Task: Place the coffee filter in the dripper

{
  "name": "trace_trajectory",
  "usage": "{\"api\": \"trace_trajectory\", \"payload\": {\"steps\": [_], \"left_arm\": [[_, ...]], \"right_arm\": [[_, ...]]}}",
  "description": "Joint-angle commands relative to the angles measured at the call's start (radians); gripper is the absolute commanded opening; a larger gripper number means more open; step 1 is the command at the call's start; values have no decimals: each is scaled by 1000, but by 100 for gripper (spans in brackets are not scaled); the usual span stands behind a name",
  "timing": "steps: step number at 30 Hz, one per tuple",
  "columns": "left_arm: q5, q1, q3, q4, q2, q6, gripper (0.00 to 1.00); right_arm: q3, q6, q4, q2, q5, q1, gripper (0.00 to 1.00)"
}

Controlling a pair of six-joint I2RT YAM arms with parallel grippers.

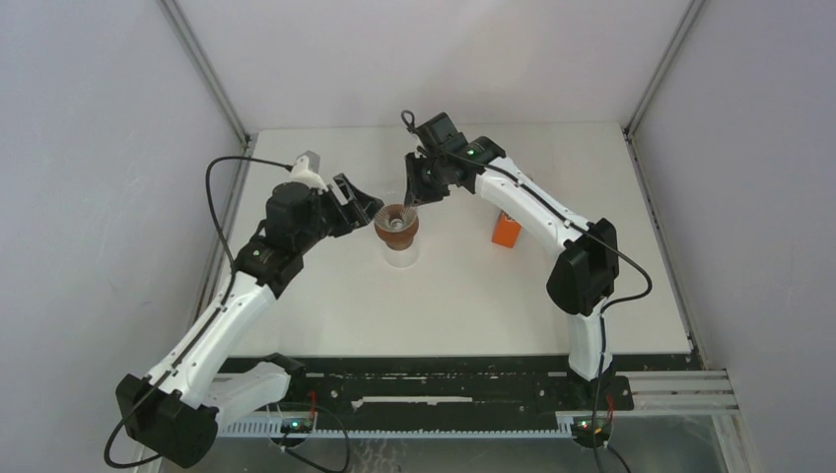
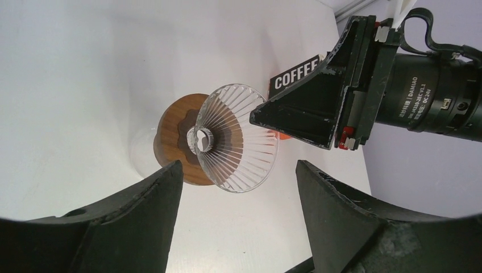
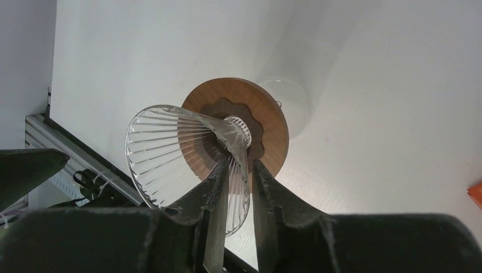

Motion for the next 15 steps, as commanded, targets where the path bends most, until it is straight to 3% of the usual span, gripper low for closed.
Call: {"api": "trace_trajectory", "payload": {"steps": [1, 15], "left_arm": [[-20, -6, 1, -8, -33, 47, 78], [-52, -4, -2, -74, -104, 87, 84]], "right_arm": [[57, -16, -4, -10, 8, -2, 31], [53, -40, -21, -81, 51, -20, 42]]}}
